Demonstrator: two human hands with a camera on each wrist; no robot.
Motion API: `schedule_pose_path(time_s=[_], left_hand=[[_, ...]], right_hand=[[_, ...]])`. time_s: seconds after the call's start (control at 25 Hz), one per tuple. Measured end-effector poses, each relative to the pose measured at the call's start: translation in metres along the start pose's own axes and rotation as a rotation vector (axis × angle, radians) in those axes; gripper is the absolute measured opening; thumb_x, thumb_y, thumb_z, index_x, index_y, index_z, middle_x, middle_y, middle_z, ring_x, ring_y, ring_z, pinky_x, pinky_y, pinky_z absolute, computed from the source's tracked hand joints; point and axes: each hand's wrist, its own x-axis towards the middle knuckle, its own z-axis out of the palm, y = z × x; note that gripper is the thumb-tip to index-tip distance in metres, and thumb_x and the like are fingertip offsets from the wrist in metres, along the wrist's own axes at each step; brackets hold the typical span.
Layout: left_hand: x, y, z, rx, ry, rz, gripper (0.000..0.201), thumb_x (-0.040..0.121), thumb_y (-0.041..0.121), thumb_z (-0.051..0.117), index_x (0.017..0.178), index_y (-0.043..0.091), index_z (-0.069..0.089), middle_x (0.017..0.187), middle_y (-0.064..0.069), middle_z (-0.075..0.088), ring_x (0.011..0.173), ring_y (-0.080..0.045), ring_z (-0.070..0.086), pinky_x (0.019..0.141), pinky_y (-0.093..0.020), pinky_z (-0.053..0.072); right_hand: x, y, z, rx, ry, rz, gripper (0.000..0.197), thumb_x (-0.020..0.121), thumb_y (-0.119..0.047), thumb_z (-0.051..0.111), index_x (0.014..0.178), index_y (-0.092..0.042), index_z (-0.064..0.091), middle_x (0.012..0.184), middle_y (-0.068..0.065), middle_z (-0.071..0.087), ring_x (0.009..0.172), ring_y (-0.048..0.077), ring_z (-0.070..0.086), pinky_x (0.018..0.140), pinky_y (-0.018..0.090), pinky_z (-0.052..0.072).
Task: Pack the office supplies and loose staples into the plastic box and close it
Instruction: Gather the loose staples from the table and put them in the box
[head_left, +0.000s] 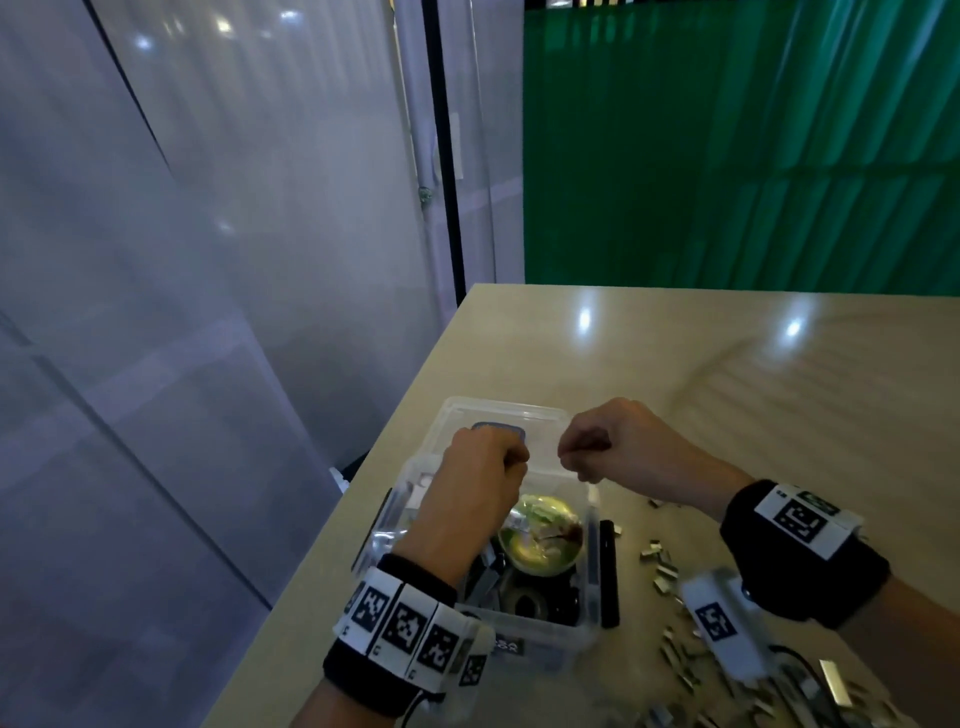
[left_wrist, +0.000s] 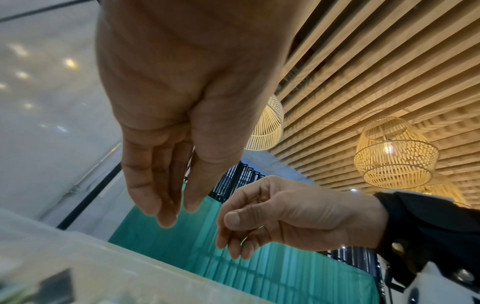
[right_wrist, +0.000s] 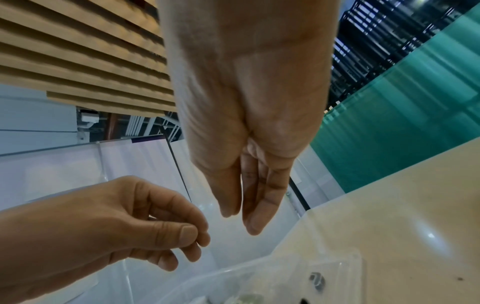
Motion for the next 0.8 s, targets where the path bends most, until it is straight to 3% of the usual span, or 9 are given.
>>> schedule_pose_path(time_s=[0.28,0.4,0.52,0.68,0.8], left_hand=[[0.009,0.081,0.046,-0.041,-0.159,0.091,0.014,0.09,0.019,0.066,0.098,0.014,0.076,0.09,-0.003,0.074,0.081,-0.015,0.066,0.075,-0.024,0.049],[0.005,0.107,0.08,-0.034,-0.239,0.081,0.019,0.092,0.02,0.063,0.106,0.012,0.075,0.101,-0.01,0.072,0.092,-0.024,0.067,0.086,-0.033,0.054],[0.0,0.121,0.124,-0.043,-0.324,0.001,0.024,0.093,0.021,0.062,0.113,0.013,0.071,0.111,-0.013,0.067,0.096,-0.026,0.067,0.089,-0.035,0.054],[-0.013,0.119,0.174,-0.02,-0.375,-0.112,0.033,0.097,0.022,0.058,0.125,0.005,0.057,0.128,-0.013,0.055,0.118,-0.029,0.055,0.096,-0.035,0.044],[-0.018,0.107,0.198,0.003,-0.36,-0.251,0.049,0.096,0.029,0.059,0.136,0.007,0.042,0.141,-0.013,0.038,0.133,-0.033,0.037,0.105,-0.042,0.042]], right_hand=[[-0.052,0.059,-0.054,0.028,0.046,0.083,0.01,0.086,-0.002,0.073,0.079,-0.009,0.074,0.067,0.006,0.073,0.06,0.017,0.071,0.06,0.03,0.058],[-0.069,0.086,-0.063,0.064,0.045,0.137,0.007,0.088,-0.004,0.073,0.082,-0.007,0.075,0.07,0.007,0.074,0.06,0.016,0.07,0.059,0.029,0.058],[-0.082,0.111,-0.061,0.074,0.014,0.194,0.006,0.089,-0.004,0.073,0.084,-0.005,0.075,0.073,0.009,0.075,0.063,0.018,0.071,0.059,0.027,0.058],[-0.089,0.141,-0.055,0.109,0.025,0.284,0.007,0.089,-0.006,0.074,0.082,-0.007,0.077,0.075,0.009,0.074,0.066,0.015,0.07,0.062,0.023,0.057],[-0.082,0.172,-0.048,0.135,0.144,0.345,0.004,0.083,-0.007,0.078,0.085,-0.01,0.077,0.081,0.008,0.074,0.073,0.014,0.068,0.072,0.034,0.057]])
